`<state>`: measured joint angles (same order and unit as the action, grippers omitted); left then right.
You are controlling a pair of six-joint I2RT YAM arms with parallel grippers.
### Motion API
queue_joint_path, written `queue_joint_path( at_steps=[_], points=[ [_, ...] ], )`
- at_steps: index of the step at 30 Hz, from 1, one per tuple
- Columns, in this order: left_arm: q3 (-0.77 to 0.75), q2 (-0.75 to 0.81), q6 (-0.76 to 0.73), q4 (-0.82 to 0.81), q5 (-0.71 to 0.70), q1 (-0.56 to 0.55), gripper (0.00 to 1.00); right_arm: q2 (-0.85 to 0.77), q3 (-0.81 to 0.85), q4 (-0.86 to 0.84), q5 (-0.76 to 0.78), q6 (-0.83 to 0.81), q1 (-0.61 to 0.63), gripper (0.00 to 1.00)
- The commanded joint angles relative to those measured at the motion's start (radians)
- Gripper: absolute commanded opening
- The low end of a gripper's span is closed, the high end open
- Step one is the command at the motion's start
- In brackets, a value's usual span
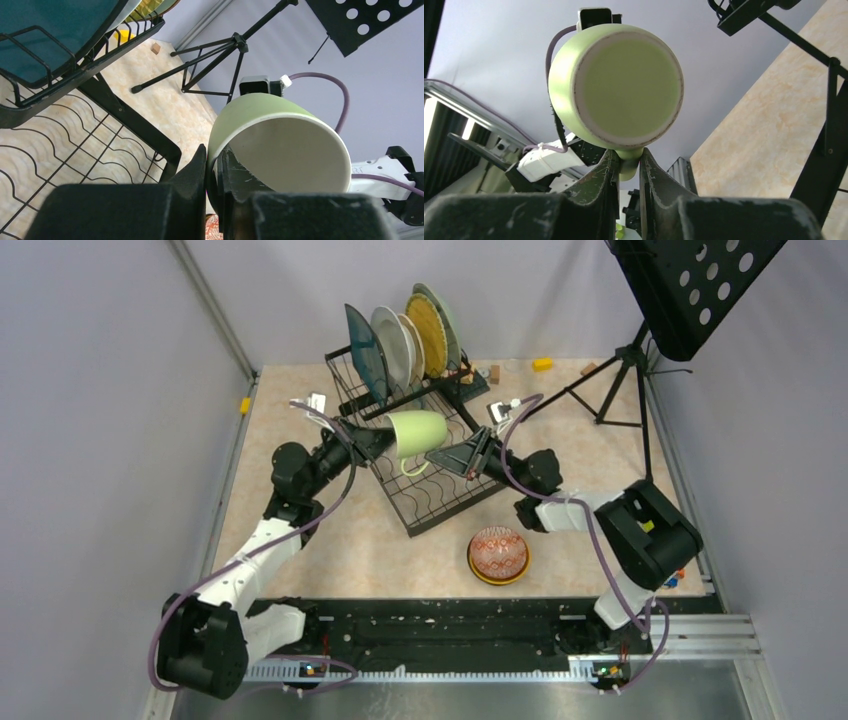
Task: Load the mixed dishes into the dish rack
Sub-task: Turn the cup upside down in the dish rack.
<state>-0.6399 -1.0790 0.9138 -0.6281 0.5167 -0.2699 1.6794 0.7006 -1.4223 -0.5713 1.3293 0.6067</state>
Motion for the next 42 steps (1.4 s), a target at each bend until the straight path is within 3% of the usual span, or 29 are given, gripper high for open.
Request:
queue_joint_path(
  at_steps=[1, 6, 22, 30, 42],
  points=[
    [-0.057, -0.007, 0.017, -0.089, 0.023, 0.0, 0.15, -0.115, 0.0, 0.084, 0.04, -0.17, 0.005, 0.0],
    [-0.059, -0.016, 0.007, -0.067, 0.021, 0.0, 0.25, -0.175, 0.005, 0.231, 0.058, -0.262, 0.005, 0.0],
    [-0.068, -0.056, -0.018, 0.025, 0.018, 0.0, 0.43, -0.265, -0.009, 0.474, 0.16, -0.382, 0.005, 0.0],
    [-0.063, -0.082, -0.017, 0.052, 0.017, 0.0, 0.51, -0.29, -0.029, 0.523, 0.21, -0.402, 0.005, 0.0],
    [-0.074, -0.068, -0.111, 0.283, -0.07, 0.0, 0.62, -0.353, -0.024, 0.666, 0.292, -0.491, 0.005, 0.0]
  ],
)
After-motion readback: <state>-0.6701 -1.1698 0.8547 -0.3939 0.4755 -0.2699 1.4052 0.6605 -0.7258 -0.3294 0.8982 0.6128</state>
